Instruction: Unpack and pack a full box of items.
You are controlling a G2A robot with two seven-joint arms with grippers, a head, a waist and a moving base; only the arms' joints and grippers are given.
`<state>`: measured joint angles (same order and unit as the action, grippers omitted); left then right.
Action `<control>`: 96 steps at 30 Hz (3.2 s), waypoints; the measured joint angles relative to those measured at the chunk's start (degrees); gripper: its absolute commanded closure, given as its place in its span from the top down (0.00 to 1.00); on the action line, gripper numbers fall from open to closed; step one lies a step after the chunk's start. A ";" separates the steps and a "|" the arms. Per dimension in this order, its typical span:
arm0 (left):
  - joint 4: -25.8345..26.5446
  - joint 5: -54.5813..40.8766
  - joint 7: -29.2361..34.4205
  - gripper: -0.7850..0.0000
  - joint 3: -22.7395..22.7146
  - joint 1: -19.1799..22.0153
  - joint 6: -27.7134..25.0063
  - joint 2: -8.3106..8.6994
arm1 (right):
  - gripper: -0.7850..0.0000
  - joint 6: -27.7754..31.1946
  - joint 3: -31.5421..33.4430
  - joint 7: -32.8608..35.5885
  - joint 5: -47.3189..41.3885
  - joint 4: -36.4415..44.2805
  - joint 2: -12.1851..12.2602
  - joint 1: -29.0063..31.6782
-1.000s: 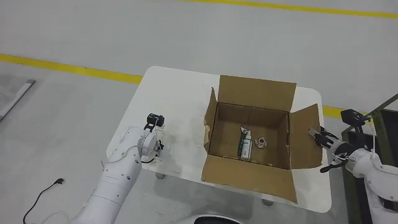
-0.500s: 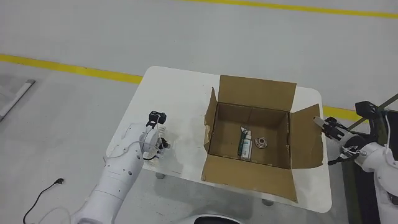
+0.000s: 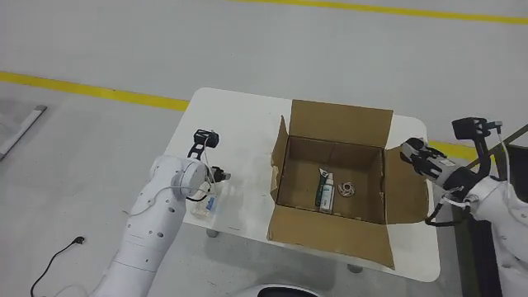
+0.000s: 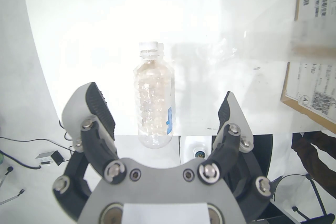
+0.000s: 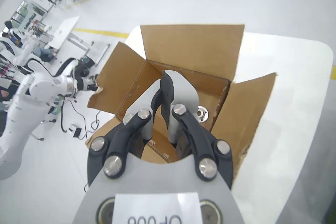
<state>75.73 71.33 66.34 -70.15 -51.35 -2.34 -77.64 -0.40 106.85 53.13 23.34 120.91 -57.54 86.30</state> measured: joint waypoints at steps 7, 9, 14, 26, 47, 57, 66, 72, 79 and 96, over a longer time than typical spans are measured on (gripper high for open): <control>0.80 -0.23 0.21 1.00 -0.19 -0.12 0.05 0.05 | 0.00 -6.63 -10.86 0.57 10.50 -2.28 -0.14 1.73; 0.80 -0.23 0.21 1.00 -0.19 -0.12 0.05 0.05 | 0.00 -7.43 -11.60 -0.08 11.84 -2.71 -0.17 1.69; 0.80 -0.22 0.20 1.00 -0.19 -0.12 0.05 0.05 | 0.00 -7.35 -11.46 -0.02 11.63 -2.65 -0.17 1.68; 0.80 -0.22 0.20 1.00 -0.19 -0.12 0.05 0.05 | 0.00 -21.79 -29.50 2.66 33.36 -3.57 -1.48 -6.27; 0.80 -0.22 0.21 1.00 -0.19 -0.12 0.05 0.05 | 0.57 -32.53 -51.74 11.59 40.08 -32.09 -7.74 -27.94; 0.80 -0.22 0.21 1.00 -0.19 -0.12 0.05 0.05 | 0.48 -31.93 -54.36 9.44 38.51 -38.56 -9.67 -29.67; 0.80 -0.22 0.21 1.00 -0.19 -0.12 0.05 0.05 | 0.50 -32.61 -56.16 6.66 36.75 -43.54 -11.58 -31.30; 0.80 -0.22 0.21 1.00 -0.19 -0.12 0.05 0.05 | 0.44 -32.47 -56.81 5.11 35.75 -45.97 -12.63 -32.11; 0.80 -0.22 0.21 1.00 -0.19 -0.12 0.05 0.05 | 0.00 -32.42 -56.74 4.64 35.50 -47.36 -13.36 -32.36; 0.80 -0.22 0.21 1.00 -0.19 -0.12 0.05 0.05 | 0.00 -29.65 -44.36 8.06 42.70 -24.68 -10.48 -25.48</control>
<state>76.53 71.11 66.54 -70.34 -51.47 -2.29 -77.58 -30.05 62.49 61.18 66.04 96.23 -68.02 60.81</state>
